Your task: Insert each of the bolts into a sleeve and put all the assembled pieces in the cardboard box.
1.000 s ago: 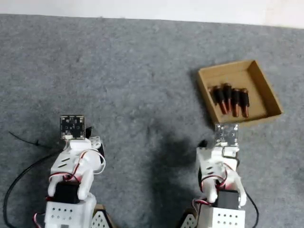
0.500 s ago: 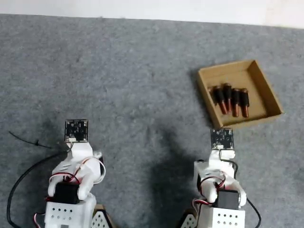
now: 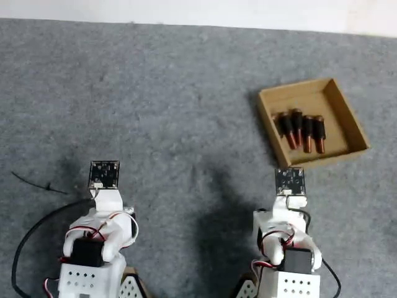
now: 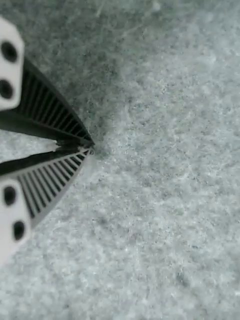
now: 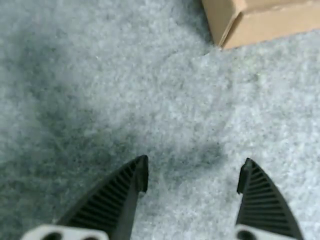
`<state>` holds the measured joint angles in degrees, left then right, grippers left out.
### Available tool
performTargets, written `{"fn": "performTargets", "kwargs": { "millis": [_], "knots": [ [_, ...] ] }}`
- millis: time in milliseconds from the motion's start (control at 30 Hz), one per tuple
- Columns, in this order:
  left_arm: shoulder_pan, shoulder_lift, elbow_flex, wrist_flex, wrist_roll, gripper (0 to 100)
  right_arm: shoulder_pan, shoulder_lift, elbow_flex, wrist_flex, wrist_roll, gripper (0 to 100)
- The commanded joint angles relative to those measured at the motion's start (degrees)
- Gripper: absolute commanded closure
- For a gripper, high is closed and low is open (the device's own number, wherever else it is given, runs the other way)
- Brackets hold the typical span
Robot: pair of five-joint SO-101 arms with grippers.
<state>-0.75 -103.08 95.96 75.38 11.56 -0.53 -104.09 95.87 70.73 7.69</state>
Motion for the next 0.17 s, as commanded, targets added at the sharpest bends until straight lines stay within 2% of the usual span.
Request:
{"fn": "performTargets", "kwargs": {
  "millis": [0, 133],
  "knots": [
    [0.92, -0.4, 1.27, 0.35, -0.62, 100, -0.31, -0.75, 7.96, 0.4, -0.09, 73.2],
    [0.92, -0.4, 1.27, 0.35, -0.62, 100, -0.31, -0.75, 7.96, 0.4, -0.09, 73.2]
  ]
}}
